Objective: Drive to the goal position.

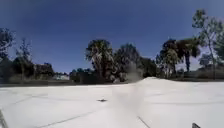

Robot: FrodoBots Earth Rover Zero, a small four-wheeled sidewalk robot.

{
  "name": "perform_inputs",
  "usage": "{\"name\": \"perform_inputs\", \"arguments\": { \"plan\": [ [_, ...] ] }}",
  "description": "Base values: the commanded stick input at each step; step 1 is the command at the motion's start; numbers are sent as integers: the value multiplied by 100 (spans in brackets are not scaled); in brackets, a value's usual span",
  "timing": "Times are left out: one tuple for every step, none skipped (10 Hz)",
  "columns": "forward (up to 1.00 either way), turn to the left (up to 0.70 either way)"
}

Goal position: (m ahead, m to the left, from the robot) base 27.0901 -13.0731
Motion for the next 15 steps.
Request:
{"name": "perform_inputs", "arguments": {
  "plan": [
    [70,0],
    [70,0],
    [70,0],
    [70,0],
    [70,-4],
    [70,-14],
    [70,-14],
    [70,-14],
    [70,-14],
    [70,-14],
    [70,-14],
    [70,-14],
    [70,-14],
    [70,-14],
    [70,-14]
  ]
}}
